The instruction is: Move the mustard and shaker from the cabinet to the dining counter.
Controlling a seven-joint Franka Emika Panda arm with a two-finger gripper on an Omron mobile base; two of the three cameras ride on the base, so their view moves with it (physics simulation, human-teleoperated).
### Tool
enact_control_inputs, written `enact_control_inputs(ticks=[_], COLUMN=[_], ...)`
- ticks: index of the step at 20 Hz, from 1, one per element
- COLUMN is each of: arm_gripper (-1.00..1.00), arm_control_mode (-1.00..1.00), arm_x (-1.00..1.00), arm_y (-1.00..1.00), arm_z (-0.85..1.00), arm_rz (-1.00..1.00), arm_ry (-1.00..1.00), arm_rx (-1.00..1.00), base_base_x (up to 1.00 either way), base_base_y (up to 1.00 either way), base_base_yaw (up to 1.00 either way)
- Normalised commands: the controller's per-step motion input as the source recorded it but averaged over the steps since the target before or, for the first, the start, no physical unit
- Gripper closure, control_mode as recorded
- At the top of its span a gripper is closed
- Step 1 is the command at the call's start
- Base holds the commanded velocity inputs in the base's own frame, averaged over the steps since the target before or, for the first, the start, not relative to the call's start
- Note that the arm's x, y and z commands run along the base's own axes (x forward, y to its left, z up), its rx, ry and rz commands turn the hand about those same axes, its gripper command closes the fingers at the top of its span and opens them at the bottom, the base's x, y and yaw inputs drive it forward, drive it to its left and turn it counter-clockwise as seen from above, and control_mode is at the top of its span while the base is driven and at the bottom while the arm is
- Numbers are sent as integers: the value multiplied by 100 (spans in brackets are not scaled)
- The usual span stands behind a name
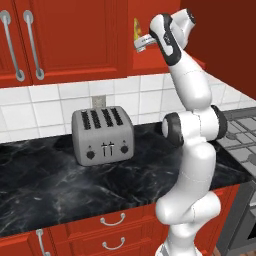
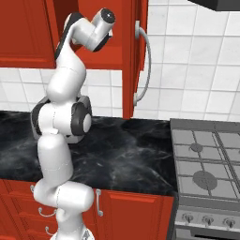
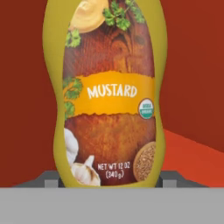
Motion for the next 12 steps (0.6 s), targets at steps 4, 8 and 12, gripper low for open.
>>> enact_control_inputs(ticks=[4, 8, 12], arm_gripper=[100, 100, 100], arm_control_mode=[-100, -100, -100], arm_x=[-51, -67, -83], arm_y=[-12, -3, 0], arm_z=[-3, 0, 4], arm_rz=[0, -1, -8], arm_ry=[-5, -1, -10], arm_rx=[4, 5, 2], base_base_x=[0, 0, 0], base_base_y=[0, 0, 0], base_base_yaw=[0, 0, 0])
